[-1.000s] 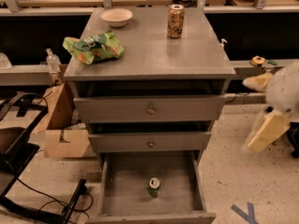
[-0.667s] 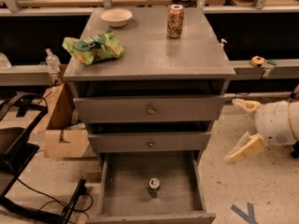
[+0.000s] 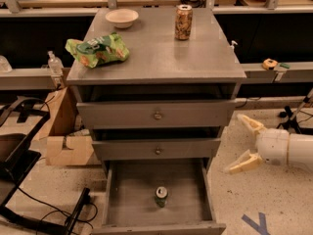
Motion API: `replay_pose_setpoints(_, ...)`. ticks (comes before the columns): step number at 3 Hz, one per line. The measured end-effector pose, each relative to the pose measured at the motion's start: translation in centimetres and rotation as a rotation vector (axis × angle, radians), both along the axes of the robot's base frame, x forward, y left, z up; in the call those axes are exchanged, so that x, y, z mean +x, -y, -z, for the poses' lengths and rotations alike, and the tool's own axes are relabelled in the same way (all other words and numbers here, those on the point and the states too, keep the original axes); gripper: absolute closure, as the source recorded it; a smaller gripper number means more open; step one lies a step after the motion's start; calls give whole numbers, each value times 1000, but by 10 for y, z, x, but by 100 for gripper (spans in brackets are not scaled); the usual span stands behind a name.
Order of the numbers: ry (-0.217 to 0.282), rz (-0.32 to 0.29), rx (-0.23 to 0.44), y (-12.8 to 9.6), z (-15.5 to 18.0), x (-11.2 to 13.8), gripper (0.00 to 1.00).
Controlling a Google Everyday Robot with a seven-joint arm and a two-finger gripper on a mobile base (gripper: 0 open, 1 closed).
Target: Pick green can from bottom drawer and place on counter
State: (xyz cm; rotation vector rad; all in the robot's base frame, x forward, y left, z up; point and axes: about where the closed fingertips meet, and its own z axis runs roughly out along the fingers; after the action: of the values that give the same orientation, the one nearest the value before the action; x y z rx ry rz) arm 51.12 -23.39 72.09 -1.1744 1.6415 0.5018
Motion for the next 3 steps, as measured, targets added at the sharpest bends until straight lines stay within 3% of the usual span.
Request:
replay_pose_setpoints(2, -5, -17, 25, -8, 16, -1, 0)
replay_pose_setpoints(3, 1, -87, 88, -32, 89, 2, 0)
